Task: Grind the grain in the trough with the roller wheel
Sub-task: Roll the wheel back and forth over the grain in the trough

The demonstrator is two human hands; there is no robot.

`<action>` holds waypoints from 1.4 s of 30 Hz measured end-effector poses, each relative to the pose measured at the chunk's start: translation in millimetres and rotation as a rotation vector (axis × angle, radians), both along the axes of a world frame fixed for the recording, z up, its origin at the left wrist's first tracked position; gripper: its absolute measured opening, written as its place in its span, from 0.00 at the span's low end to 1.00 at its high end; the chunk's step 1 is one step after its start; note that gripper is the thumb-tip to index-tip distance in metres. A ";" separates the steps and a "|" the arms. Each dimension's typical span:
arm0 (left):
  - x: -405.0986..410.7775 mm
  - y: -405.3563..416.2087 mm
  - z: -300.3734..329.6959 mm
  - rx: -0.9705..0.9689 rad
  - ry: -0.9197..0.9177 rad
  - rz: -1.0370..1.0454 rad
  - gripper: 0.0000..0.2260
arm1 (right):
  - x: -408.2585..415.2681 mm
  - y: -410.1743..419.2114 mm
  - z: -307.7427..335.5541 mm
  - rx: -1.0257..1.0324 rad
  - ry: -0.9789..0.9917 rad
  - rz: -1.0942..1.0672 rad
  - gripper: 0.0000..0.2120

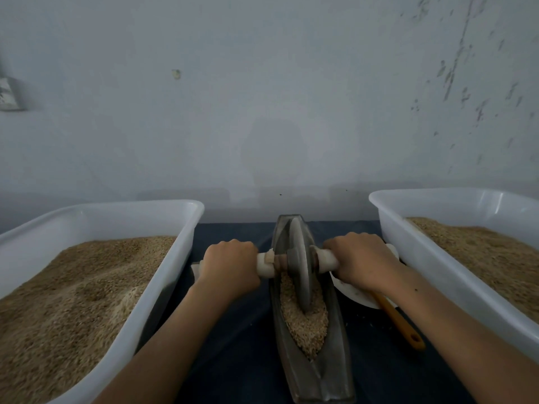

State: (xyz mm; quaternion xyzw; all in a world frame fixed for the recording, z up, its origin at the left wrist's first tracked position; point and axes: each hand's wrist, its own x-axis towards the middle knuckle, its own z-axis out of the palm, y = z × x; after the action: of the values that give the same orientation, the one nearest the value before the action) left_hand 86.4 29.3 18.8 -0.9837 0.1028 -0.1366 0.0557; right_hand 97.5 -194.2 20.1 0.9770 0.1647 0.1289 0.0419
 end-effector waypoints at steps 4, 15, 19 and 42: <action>-1.8 -4.3 -3.0 -0.011 -0.112 0.048 0.07 | 6.5 -1.3 -9.7 0.046 -0.113 0.005 0.07; -3.4 -0.2 4.8 0.024 0.076 -0.012 0.10 | -2.4 -2.2 6.7 0.005 0.102 0.014 0.07; -0.7 1.4 5.2 0.016 0.122 -0.016 0.11 | -1.8 -2.3 8.7 -0.026 0.138 0.004 0.09; 2.2 4.2 4.1 0.008 0.138 -0.049 0.10 | -4.4 -1.5 11.1 -0.028 0.179 0.002 0.10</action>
State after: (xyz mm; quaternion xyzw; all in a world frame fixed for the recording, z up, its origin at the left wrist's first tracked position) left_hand 88.6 33.5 22.9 -0.9877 0.1309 -0.0696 0.0492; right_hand 93.1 -195.7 31.3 0.9837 0.1707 0.0390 0.0403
